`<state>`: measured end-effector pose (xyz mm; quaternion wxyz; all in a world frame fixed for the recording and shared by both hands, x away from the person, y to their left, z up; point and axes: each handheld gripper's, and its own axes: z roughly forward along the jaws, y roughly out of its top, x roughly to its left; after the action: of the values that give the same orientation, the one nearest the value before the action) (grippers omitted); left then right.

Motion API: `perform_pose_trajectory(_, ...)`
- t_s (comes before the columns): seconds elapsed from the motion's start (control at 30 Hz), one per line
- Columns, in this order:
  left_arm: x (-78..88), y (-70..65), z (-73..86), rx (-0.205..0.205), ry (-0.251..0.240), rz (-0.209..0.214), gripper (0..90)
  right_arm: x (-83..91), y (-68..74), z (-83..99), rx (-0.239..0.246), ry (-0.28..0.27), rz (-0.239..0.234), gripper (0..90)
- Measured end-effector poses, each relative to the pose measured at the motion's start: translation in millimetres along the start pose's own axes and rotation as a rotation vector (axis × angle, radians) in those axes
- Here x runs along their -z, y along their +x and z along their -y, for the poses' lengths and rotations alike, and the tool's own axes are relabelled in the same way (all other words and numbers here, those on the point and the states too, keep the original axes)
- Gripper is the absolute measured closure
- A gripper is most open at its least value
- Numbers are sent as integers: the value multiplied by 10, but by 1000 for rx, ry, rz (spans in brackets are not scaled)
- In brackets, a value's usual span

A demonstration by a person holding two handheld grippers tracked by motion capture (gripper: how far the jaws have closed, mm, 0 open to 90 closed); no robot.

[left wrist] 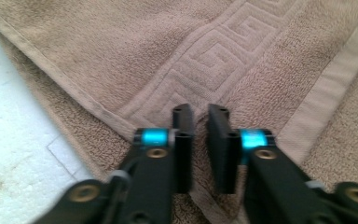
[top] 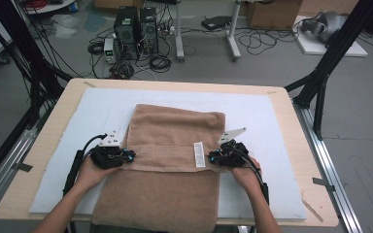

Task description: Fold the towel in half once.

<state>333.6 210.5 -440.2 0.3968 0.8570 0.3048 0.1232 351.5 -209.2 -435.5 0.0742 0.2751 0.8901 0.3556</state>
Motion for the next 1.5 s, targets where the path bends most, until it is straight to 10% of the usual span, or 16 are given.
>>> perform_pose_trajectory(0.47,684,-29,-70,30,-149,27,859,463,286,-341,97,-83,-74,845)
perform_pose_trajectory(0.67,1030,-292,41,-37,-134,113,857,767,689,-250,159,-107,-191,828)
perform_pose_trajectory(0.8,1097,-380,121,-57,-118,103,714,852,855,-168,156,-116,-301,623)
perform_pose_trajectory(1.2,437,27,-193,-17,-119,-90,548,372,-21,-289,18,-81,16,450)
perform_pose_trajectory(1.5,-39,484,-160,116,-74,-156,518,-20,-512,-209,-111,10,118,319)
